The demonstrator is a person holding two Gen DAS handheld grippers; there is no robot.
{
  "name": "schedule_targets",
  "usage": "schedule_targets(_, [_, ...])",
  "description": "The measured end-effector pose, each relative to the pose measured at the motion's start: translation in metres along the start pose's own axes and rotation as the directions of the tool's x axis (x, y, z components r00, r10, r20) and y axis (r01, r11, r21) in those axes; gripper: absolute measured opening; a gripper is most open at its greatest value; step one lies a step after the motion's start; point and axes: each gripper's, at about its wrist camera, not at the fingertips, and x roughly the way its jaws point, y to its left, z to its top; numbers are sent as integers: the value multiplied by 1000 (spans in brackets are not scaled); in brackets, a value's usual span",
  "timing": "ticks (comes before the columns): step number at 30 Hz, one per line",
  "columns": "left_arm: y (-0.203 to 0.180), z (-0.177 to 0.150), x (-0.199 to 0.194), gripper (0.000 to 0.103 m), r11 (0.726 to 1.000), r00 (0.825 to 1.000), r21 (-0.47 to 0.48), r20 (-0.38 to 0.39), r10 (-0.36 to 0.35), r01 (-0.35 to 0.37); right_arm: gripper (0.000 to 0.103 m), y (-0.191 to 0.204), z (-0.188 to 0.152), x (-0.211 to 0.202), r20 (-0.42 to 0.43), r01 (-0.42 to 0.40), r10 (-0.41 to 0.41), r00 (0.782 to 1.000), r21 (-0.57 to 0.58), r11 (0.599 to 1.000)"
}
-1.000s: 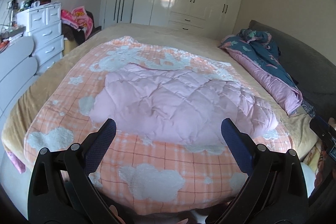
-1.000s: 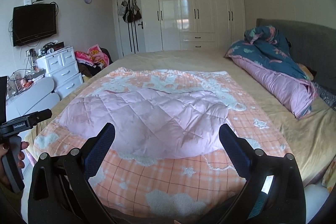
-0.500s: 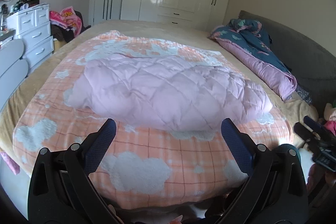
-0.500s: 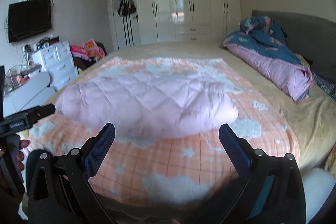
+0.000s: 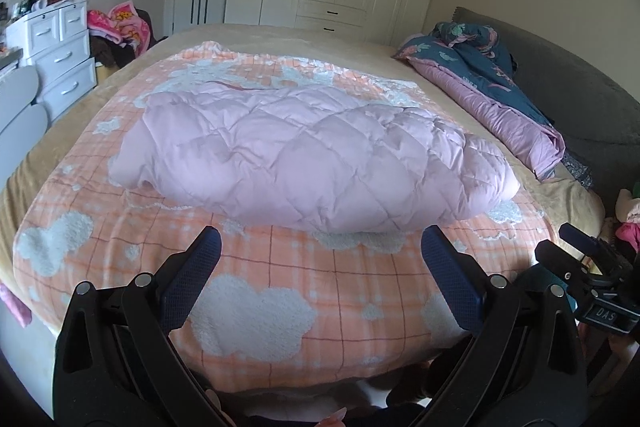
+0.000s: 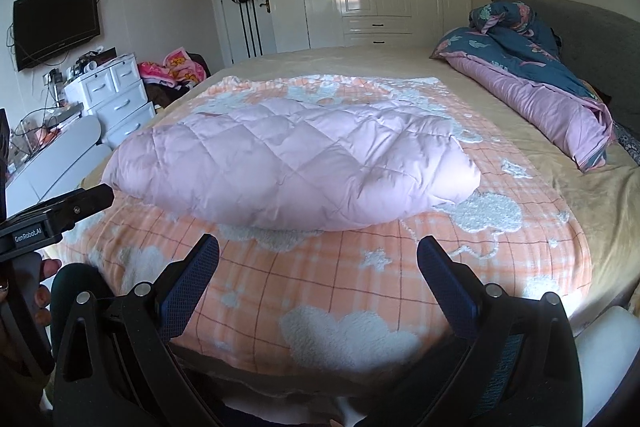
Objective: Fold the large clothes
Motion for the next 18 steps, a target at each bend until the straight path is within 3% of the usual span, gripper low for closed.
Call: schedule_targets(18, [1, -3, 3, 94, 1000, 999, 3, -19, 26, -26, 99, -2, 0, -4, 8, 8, -8, 1000, 1, 1000])
